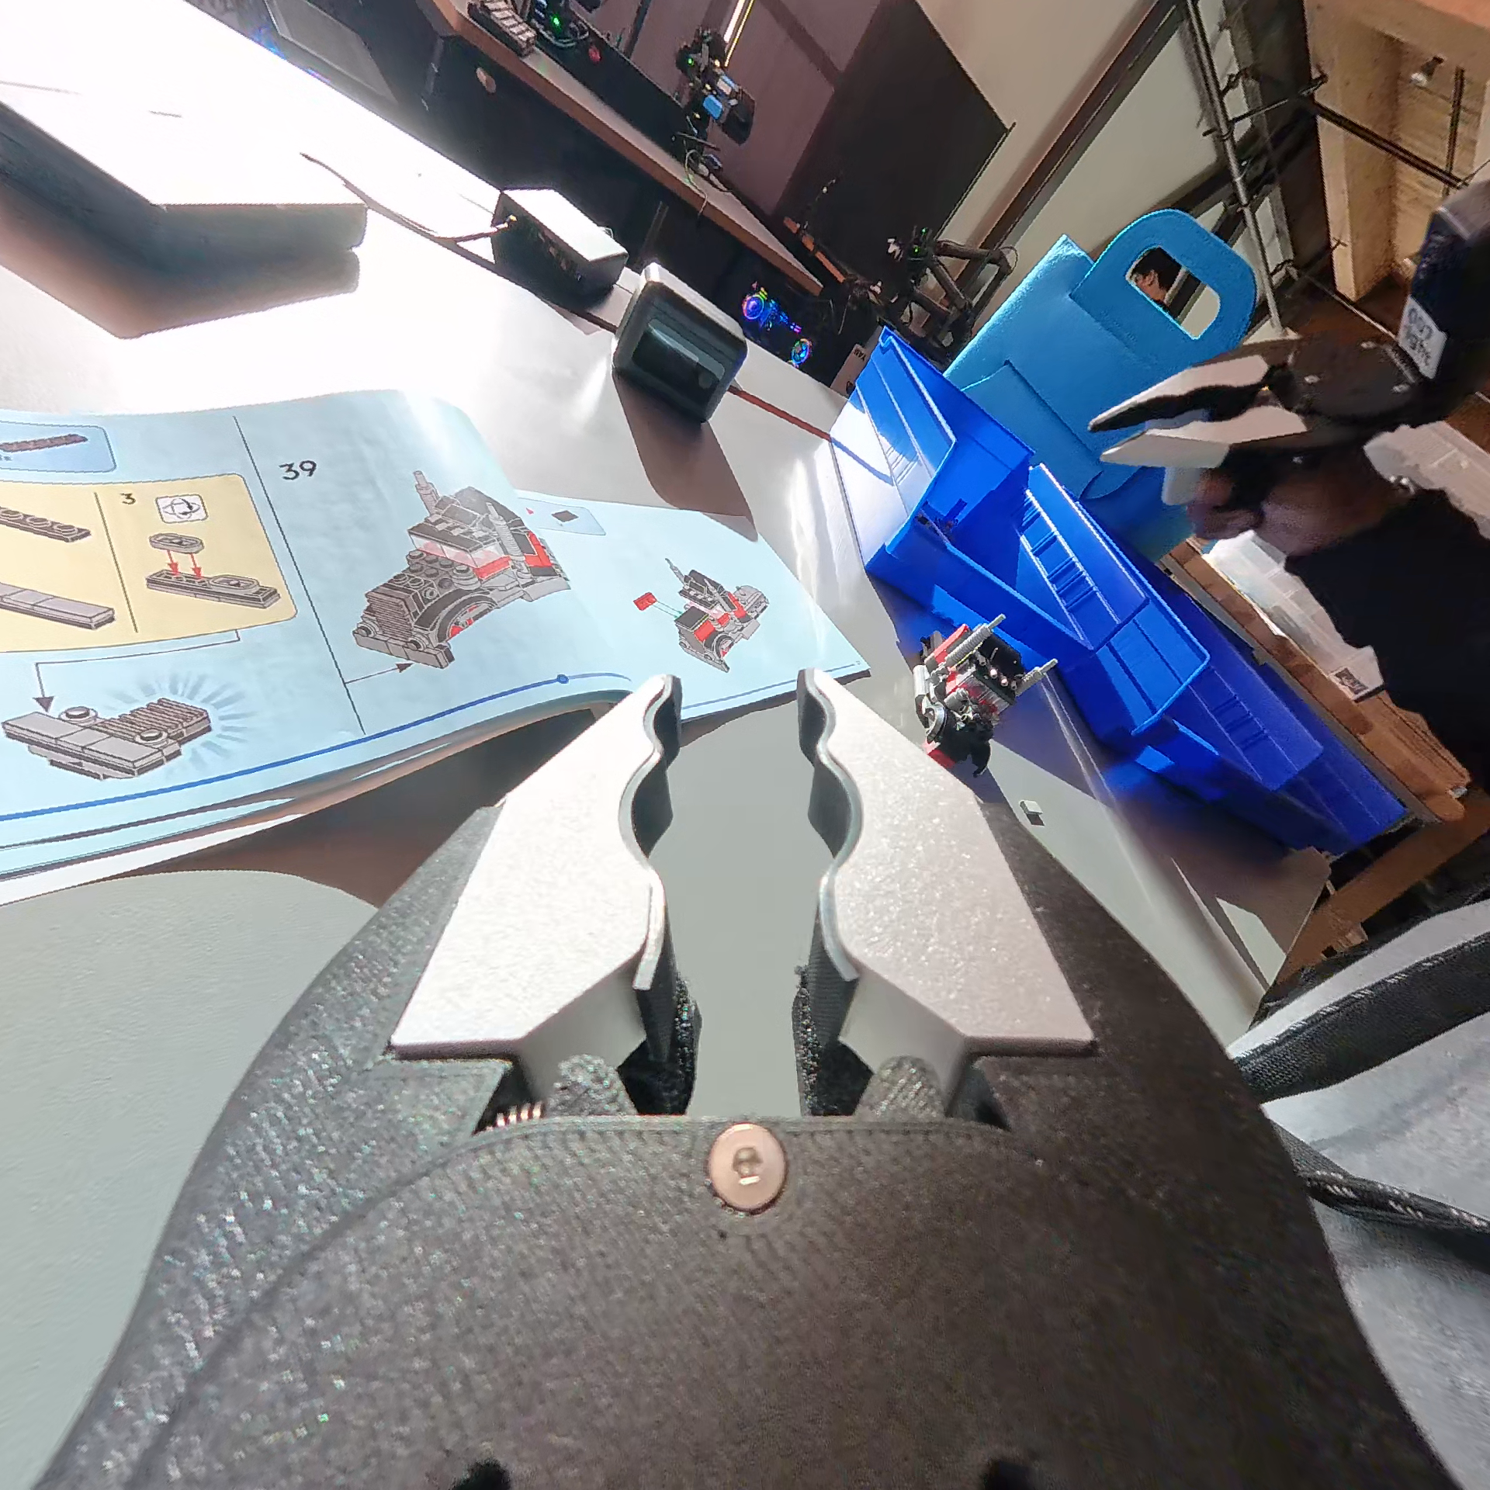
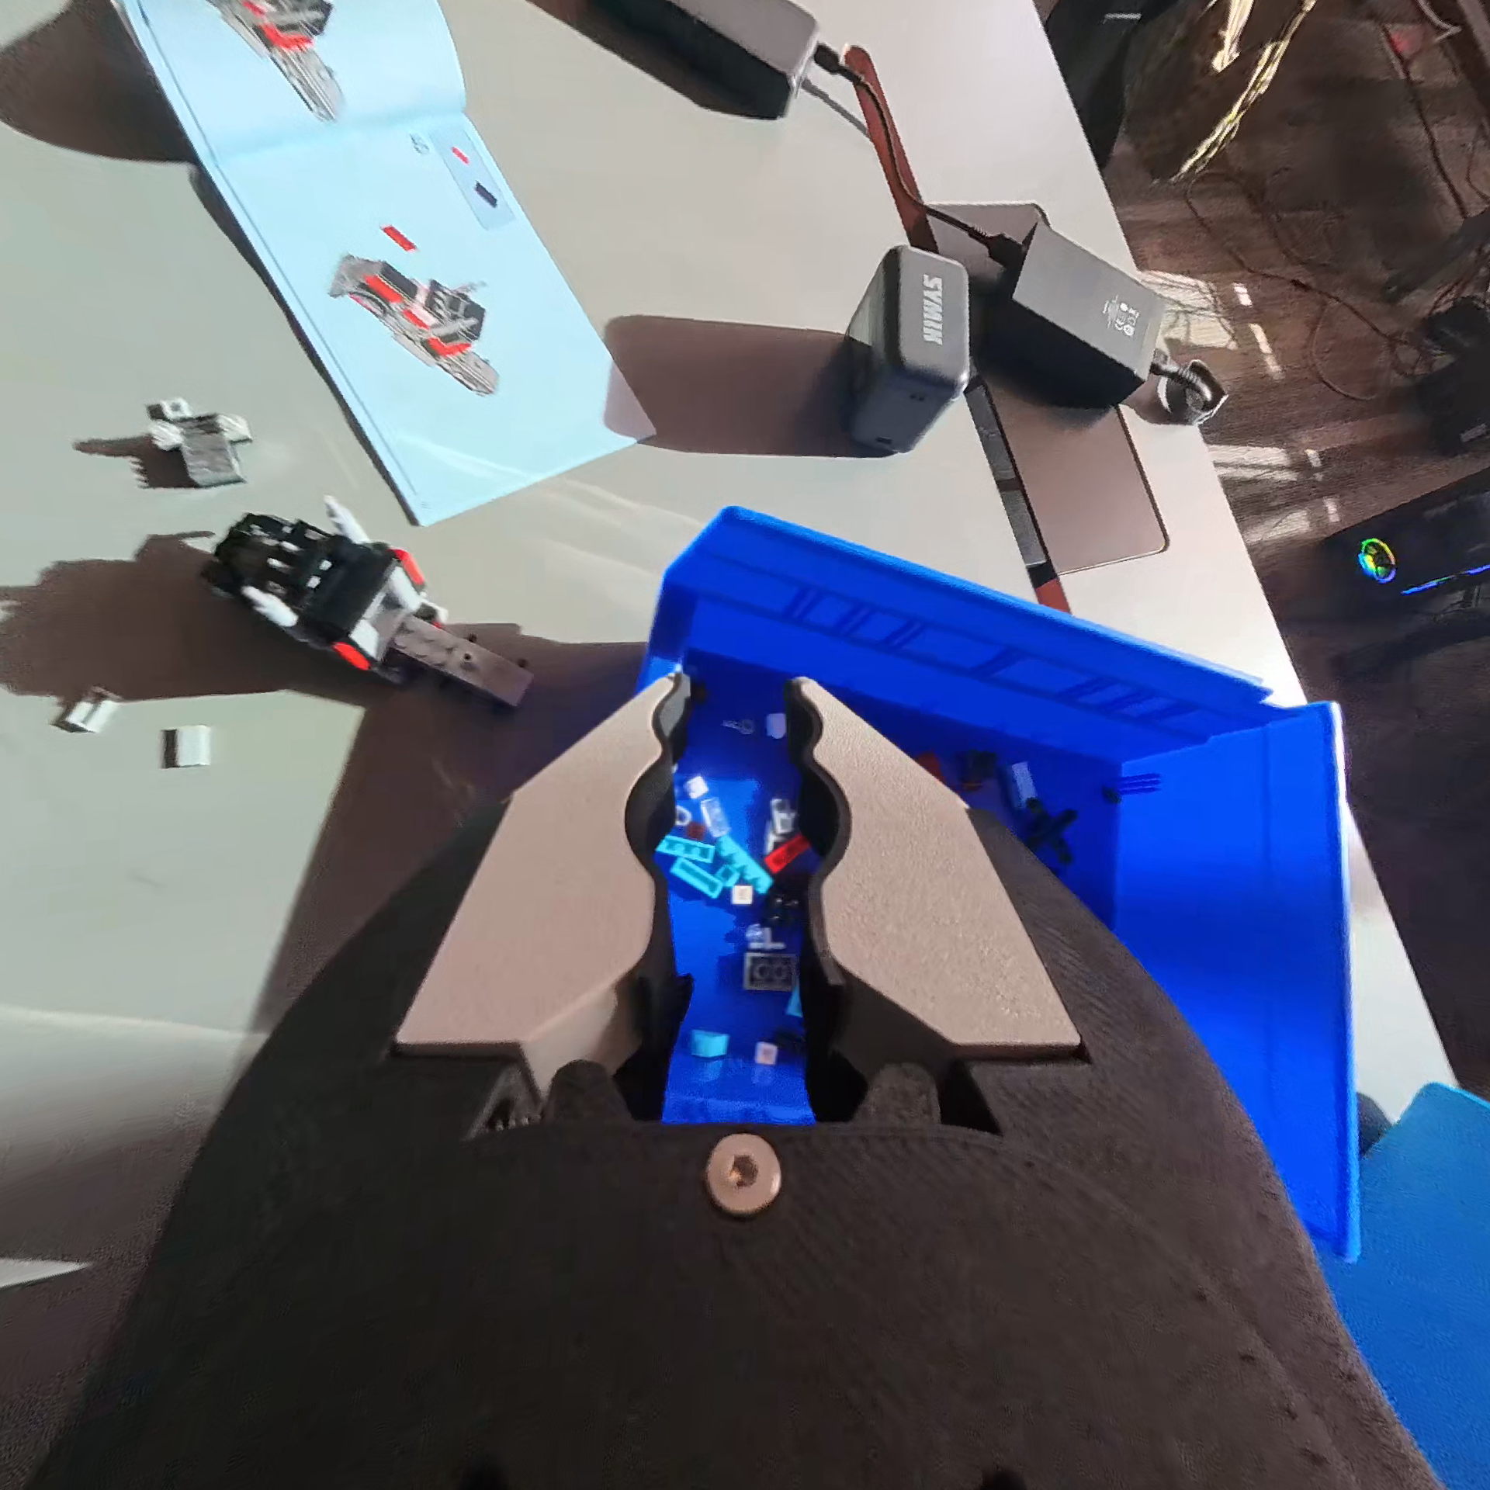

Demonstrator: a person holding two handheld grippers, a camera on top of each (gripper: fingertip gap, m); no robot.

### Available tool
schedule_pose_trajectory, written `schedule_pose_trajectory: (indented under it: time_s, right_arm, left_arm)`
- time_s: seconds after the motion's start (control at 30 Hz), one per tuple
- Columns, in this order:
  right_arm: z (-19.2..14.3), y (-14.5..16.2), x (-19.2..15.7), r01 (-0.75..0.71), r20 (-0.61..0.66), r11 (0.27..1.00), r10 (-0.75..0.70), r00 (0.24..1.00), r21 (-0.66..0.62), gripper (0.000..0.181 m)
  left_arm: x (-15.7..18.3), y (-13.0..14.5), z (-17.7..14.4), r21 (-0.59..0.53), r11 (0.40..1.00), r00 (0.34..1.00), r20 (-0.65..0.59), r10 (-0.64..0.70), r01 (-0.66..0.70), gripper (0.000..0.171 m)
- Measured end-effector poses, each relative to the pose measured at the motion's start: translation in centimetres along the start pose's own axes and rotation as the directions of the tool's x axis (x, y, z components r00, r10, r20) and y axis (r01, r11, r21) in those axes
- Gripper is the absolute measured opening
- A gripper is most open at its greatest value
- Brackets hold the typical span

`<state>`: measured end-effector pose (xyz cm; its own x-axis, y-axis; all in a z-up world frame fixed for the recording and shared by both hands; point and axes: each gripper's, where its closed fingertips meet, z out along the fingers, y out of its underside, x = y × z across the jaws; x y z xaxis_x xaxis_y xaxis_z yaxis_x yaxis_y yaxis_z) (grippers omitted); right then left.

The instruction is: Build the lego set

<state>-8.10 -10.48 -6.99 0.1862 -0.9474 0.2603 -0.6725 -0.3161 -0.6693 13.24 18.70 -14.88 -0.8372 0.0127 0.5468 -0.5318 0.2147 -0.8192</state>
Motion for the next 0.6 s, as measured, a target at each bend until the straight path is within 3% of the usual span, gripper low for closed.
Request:
schedule_pose_trajectory:
  time_s: [0.1,0.33,0.6]
  right_arm:
    - [1.2,0.5,1.2,0.058,0.031,0.997,-0.056,0.998,-0.051,0.025]
    - [3.1,2.7,1.7,0.261,0.296,0.959,-0.218,0.930,-0.113,0.025]
    - [8.2,5.4,5.5,0.370,0.355,0.901,-0.277,0.893,-0.229,0.031]
  left_arm:
    - [-0.1,0.1,0.1,-0.006,1.000,1.000,0.001,-0.004,0.004,0.029]
    - [0.1,0.2,0.1,-0.018,1.000,1.000,-0.015,-0.006,0.006,0.029]
    - [0.2,0.3,0.1,-0.027,0.999,0.999,-0.030,-0.017,0.016,0.029]
